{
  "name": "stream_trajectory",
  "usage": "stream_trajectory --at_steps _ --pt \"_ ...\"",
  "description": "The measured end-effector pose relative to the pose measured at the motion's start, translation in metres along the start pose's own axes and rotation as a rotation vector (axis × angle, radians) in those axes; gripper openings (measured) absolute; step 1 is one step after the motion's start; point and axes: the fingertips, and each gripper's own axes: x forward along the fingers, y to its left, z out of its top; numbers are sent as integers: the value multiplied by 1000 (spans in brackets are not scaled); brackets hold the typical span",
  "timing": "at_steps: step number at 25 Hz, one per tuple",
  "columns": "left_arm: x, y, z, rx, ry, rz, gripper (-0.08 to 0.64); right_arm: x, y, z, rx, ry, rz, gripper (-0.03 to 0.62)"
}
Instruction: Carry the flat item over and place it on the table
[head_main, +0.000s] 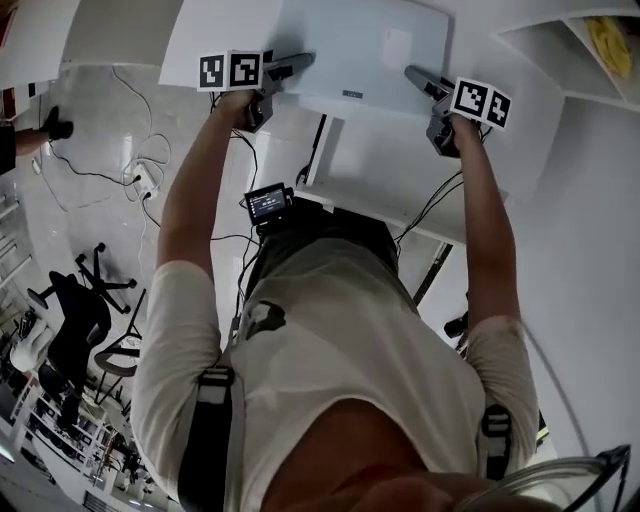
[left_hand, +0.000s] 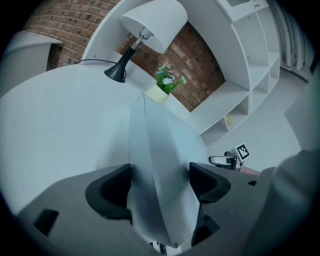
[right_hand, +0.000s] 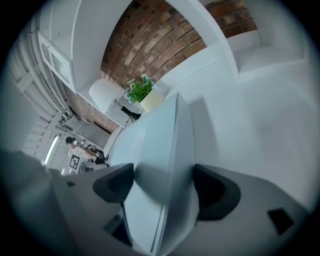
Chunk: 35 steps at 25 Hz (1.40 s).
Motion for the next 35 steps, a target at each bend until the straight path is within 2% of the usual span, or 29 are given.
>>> stream_trajectory --at_steps 5,9,14,19,23,27,35 --pt "7 5 3 -26 -34 9 371 7 -6 5 6 -15 -10 387" --pt "-4 7 -2 -34 -29 10 370 7 4 -2 18 -26 0 387" --pt "-23 4 -21 -34 3 13 370 2 17 -24 12 50 8 387" --pt "-45 2 -41 -34 1 19 370 -3 35 -37 -57 95 1 385" --pt "-65 -4 -40 -29 -42 23 370 -9 54 -32 -99 80 30 385" --pt "-95 -11 -37 10 -107 37 370 -14 80 -36 -126 51 60 385" --pt "-163 -15 -57 42 -157 21 370 -30 139 -68 -173 29 96 386"
